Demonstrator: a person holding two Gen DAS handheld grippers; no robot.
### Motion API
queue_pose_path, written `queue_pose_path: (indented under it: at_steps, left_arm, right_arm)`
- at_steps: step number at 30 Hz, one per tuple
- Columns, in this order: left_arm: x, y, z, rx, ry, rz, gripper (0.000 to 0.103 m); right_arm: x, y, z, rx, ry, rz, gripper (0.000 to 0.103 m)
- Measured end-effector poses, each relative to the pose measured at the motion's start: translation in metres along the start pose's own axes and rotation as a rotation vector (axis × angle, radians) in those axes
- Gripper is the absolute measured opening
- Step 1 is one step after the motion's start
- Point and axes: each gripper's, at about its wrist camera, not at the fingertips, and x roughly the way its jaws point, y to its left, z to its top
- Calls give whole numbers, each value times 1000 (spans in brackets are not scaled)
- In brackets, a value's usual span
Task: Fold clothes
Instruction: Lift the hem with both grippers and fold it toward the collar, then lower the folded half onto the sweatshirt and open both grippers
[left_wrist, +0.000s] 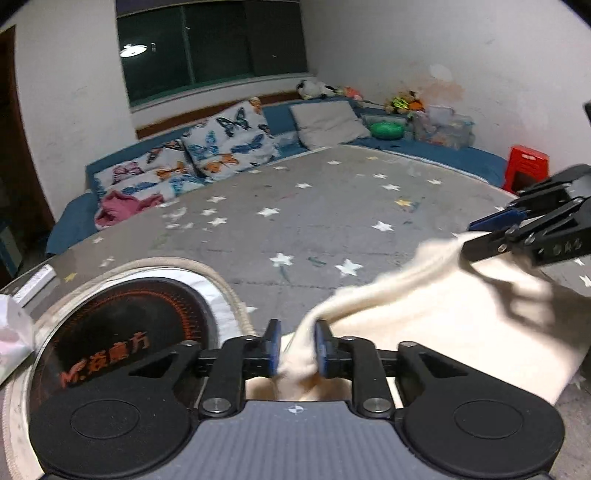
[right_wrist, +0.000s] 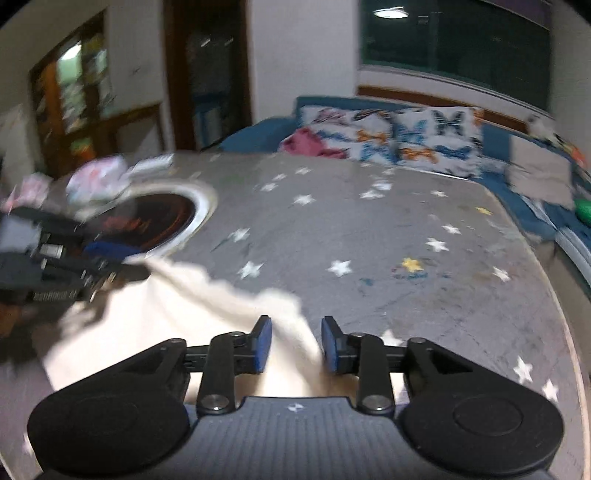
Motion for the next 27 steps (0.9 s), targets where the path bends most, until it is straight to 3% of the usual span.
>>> queue_pose_path:
  at_steps: [6, 13, 19, 27]
  left_arm:
    - [-19, 2, 4, -57, -24, 26, 26]
    - [-34, -4, 11, -96, -49, -20, 25]
    - [-16, -20, 16, -91, -16, -95, 25]
    - [27, -23, 18, -166, 56, -119, 23]
  right_arm:
    - [-18, 7, 6, 13, -58, 8, 25]
    - [12, 25, 10, 63, -5, 88, 16]
    - [43, 41, 6, 53, 36, 74, 15]
    - [36, 51, 2, -41, 28, 57, 15]
